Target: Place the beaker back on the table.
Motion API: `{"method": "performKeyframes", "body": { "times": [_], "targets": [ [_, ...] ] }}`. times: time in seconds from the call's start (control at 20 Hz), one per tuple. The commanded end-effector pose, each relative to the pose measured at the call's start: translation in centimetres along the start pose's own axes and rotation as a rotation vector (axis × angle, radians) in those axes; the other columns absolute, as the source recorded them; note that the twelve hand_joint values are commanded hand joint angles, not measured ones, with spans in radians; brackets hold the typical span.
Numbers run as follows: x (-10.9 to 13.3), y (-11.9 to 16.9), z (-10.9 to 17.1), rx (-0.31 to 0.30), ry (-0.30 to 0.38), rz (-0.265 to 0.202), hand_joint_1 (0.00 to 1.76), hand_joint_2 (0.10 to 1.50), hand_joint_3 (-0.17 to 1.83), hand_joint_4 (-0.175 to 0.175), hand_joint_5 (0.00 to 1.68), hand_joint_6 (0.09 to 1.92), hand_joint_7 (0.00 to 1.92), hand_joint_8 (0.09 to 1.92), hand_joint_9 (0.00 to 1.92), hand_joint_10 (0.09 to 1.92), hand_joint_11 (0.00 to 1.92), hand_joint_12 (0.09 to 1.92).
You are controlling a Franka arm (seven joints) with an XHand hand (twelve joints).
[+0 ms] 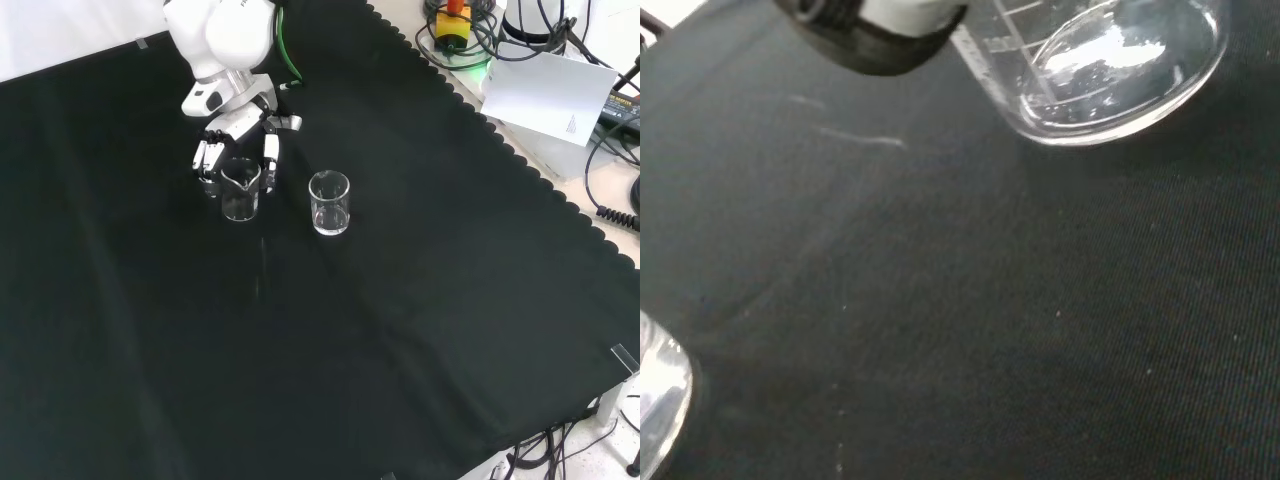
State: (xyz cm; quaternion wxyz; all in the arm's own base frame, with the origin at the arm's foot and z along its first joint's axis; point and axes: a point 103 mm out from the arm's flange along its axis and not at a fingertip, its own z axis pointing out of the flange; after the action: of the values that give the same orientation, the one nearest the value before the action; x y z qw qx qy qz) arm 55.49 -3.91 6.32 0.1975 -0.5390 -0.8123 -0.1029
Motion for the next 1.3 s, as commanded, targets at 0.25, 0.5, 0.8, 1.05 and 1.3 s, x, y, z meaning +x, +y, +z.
{"method": "performKeyframes", "body": {
  "times": [0.25, 0.5, 0.8, 1.05, 1.3],
  "targets": [
    [1.1, 0.6, -1.7, 0.178, -0.021, 0.060, 0.90, 0.94, -0.17, -0.084, 0.31, 0.28, 0.12, 0.73, 0.41, 0.70, 0.30, 1.37],
    [2.2, -0.5, -4.9, 0.089, -0.061, 0.065, 0.83, 0.92, -0.17, -0.089, 0.24, 0.09, 0.00, 0.66, 0.19, 0.81, 0.16, 1.44],
    [4.8, -3.3, -9.6, 0.043, -0.112, 0.087, 0.80, 0.91, -0.17, -0.089, 0.23, 0.09, 0.00, 0.52, 0.04, 0.85, 0.01, 1.49],
    [8.2, -6.7, -12.7, 0.018, -0.164, 0.130, 0.78, 0.91, -0.17, -0.089, 0.22, 0.09, 0.00, 0.51, 0.04, 0.86, 0.00, 1.50],
    [11.6, -9.8, -14.6, 0.015, -0.194, 0.177, 0.76, 0.91, -0.17, -0.089, 0.22, 0.09, 0.00, 0.50, 0.05, 0.87, 0.00, 1.50]
  ]
}}
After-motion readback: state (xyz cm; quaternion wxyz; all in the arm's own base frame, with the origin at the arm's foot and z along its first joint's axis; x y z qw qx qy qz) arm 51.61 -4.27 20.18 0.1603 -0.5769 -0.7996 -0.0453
